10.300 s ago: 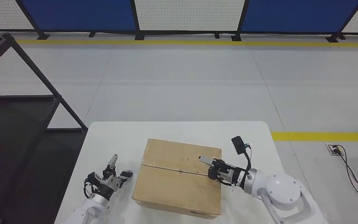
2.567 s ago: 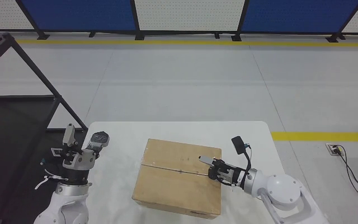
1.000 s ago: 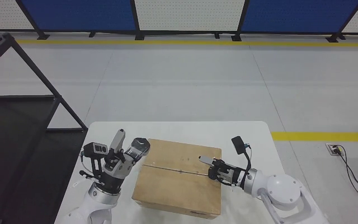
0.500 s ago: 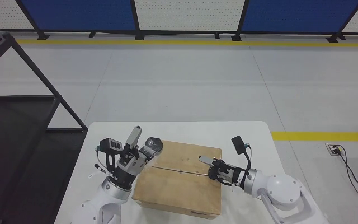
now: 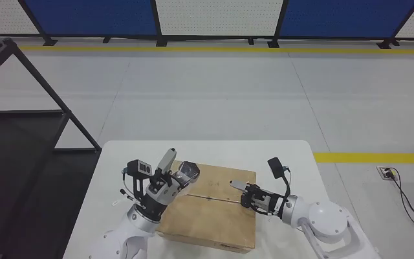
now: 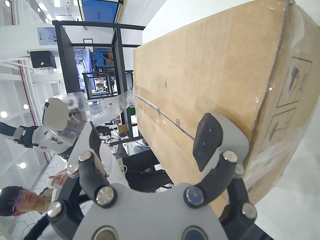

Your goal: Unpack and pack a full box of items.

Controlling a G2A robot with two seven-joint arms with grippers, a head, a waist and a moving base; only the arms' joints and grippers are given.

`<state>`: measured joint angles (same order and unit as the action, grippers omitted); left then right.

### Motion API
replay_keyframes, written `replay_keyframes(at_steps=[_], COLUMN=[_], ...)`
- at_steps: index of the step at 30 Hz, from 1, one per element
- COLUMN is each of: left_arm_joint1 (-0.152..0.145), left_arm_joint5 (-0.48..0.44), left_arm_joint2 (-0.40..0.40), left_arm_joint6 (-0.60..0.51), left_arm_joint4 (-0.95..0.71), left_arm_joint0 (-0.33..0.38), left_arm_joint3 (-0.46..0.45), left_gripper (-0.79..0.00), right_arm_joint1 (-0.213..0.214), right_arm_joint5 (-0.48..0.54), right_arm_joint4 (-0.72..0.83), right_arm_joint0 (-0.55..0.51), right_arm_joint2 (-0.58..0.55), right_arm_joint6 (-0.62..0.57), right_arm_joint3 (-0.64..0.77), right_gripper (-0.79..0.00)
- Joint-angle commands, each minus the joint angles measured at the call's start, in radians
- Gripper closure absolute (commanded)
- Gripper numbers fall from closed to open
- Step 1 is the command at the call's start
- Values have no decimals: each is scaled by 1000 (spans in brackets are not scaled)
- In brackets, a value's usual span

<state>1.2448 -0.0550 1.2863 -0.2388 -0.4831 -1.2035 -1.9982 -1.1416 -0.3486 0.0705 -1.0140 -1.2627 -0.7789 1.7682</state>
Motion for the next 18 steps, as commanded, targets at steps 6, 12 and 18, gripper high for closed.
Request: replay_keyframes(at_steps=[6,12,18], left_arm_joint1=[7,13,18], left_arm_joint5=[22,31,39], left_arm_joint2=[-33,-59,-81], left_arm_joint6=[-7,-10,-11], left_arm_joint4=[7,14,25], left_arm_joint0=[22,32,41], left_arm_joint3=[26,44,52], left_gripper=[-785,-785,-785], right_arm_joint1=[0,0,0], right_arm_joint5=[0,0,0], right_arm_joint4=[0,0,0], right_arm_joint0=[0,0,0], right_arm_joint2=[0,0,0], right_arm_joint6=[0,0,0], right_arm_joint3=[0,0,0], right_gripper=[-785,-785,-785])
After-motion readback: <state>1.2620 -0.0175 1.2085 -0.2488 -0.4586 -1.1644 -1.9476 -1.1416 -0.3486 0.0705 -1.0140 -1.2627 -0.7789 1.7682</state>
